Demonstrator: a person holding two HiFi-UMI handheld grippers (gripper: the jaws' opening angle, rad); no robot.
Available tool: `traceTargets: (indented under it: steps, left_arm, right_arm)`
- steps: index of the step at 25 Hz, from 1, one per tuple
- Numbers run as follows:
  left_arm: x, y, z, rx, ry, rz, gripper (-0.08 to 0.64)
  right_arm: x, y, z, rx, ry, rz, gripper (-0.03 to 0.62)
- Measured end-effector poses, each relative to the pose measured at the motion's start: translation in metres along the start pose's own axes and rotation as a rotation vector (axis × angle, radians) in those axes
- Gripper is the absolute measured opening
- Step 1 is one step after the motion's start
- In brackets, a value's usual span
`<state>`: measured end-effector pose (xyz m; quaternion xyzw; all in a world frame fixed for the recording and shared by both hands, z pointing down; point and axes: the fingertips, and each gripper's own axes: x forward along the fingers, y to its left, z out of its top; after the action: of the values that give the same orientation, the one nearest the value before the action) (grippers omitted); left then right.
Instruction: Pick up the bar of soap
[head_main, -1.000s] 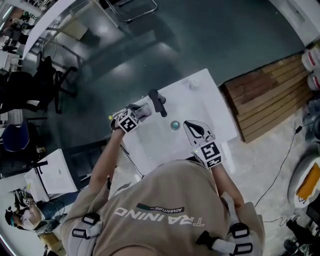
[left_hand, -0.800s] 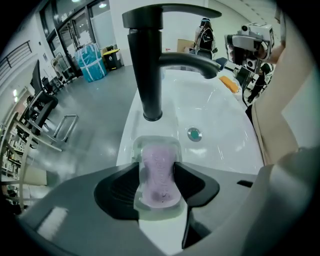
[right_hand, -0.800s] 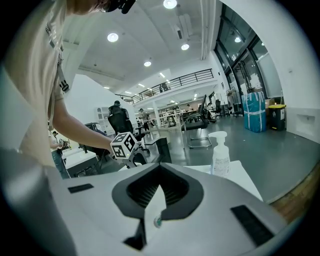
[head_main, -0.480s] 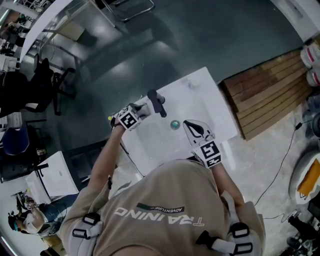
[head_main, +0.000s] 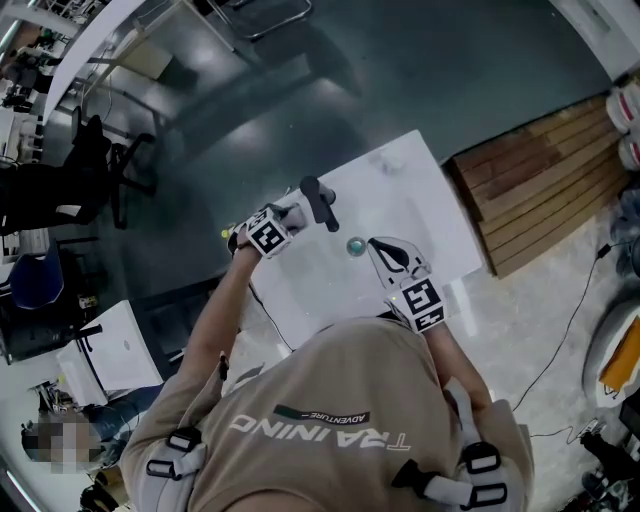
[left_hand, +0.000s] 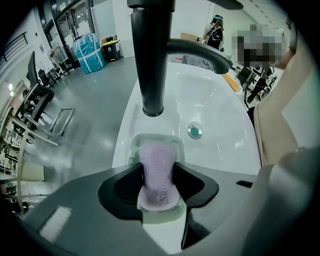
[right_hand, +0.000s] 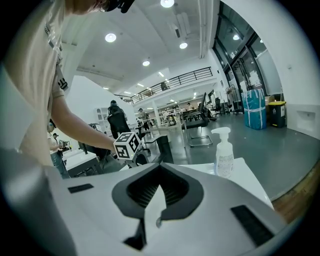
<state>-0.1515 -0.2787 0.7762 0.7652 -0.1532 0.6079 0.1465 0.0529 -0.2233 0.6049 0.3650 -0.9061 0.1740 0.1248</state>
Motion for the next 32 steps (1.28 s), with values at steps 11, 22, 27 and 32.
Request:
traceTargets:
  steps: [11, 22, 27, 32]
  left_arm:
    - [0.000, 0.007, 0.005, 0.009, -0.058, 0.028, 0.193]
    - [-0.015, -0.002, -0.001, -0.068, -0.179, 0.043, 0.191]
    - [-0.036, -0.005, 0.009, -0.093, -0.342, 0.090, 0.190]
    - [-0.066, -0.003, 0.018, -0.137, -0.453, 0.164, 0.187]
  right_arm:
    - [0.001, 0.002, 0.000, -0.011, 0.005, 0.003, -0.003]
    - [-0.005, 0.010, 0.009, -0.053, 0.019, 0.009, -0.003]
    - [-0.006, 0.019, 0.006, -0.063, 0.023, 0.023, -0.003]
    - [-0.006, 0.026, 0.012, -0.089, 0.004, 0.046, -0.003]
